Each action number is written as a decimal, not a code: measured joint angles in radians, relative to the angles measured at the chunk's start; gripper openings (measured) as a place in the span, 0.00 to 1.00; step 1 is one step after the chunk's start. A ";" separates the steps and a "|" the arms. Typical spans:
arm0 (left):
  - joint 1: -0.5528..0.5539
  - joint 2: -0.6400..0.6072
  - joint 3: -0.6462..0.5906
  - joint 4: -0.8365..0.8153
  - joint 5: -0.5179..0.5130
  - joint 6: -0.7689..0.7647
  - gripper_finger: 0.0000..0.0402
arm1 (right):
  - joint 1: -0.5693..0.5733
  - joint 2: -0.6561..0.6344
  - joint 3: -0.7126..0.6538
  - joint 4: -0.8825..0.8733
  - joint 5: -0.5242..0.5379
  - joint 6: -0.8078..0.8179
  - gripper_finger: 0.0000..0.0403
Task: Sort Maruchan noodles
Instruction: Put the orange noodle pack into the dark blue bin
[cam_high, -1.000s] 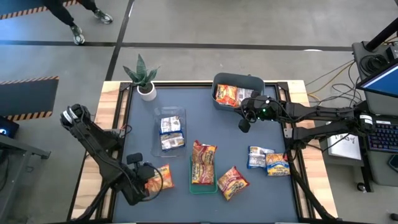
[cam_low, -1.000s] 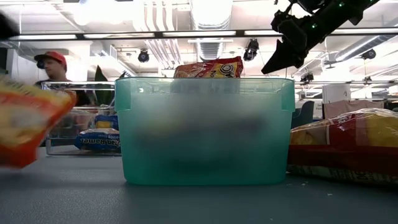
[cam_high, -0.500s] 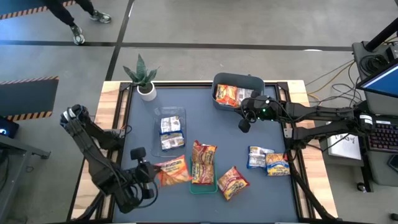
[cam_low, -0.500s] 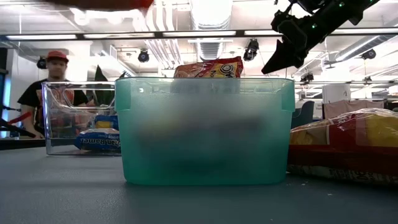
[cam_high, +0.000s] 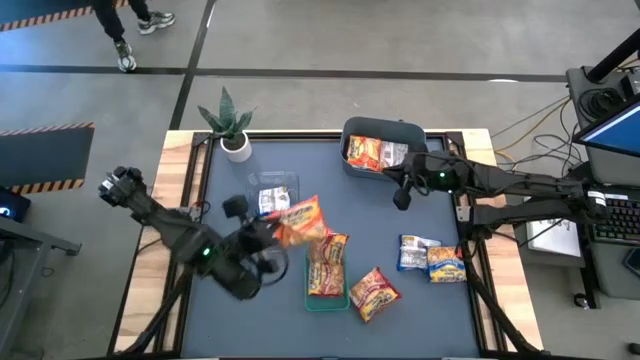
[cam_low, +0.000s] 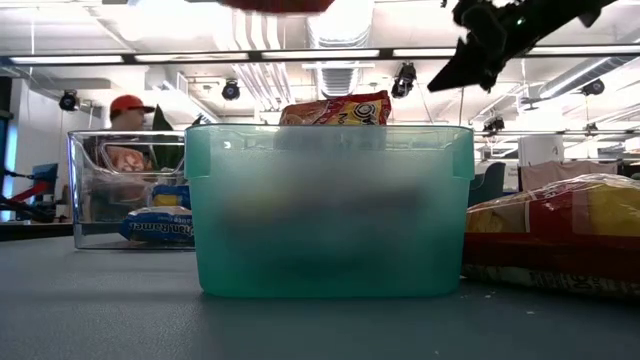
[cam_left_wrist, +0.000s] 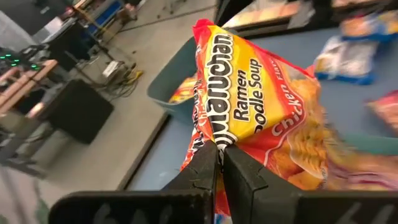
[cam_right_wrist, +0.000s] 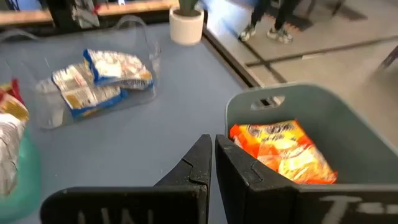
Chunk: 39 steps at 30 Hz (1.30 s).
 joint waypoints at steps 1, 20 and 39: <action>0.033 0.000 0.005 0.015 0.009 0.044 0.00 | 0.000 -0.017 -0.002 0.001 -0.003 -0.005 0.03; 0.658 0.003 -0.092 0.850 0.463 0.668 0.00 | 0.000 -0.294 -0.081 0.001 -0.463 -0.078 0.03; 0.800 0.191 -0.267 1.475 0.515 0.579 0.00 | 0.000 -0.318 -0.092 0.008 -0.464 -0.061 0.03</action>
